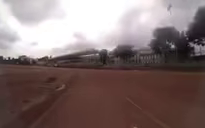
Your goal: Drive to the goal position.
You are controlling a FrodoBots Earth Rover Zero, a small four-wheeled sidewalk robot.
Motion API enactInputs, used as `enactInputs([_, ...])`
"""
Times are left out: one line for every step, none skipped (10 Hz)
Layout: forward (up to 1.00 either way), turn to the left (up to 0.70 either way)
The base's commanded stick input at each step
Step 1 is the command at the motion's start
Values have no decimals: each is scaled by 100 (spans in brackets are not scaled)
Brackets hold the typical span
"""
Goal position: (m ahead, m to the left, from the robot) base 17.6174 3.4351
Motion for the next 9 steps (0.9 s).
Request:
enactInputs([100,0])
enactInputs([100,0])
enactInputs([100,0])
enactInputs([100,0])
enactInputs([100,0])
enactInputs([100,0])
enactInputs([100,0])
enactInputs([100,0])
enactInputs([100,0])
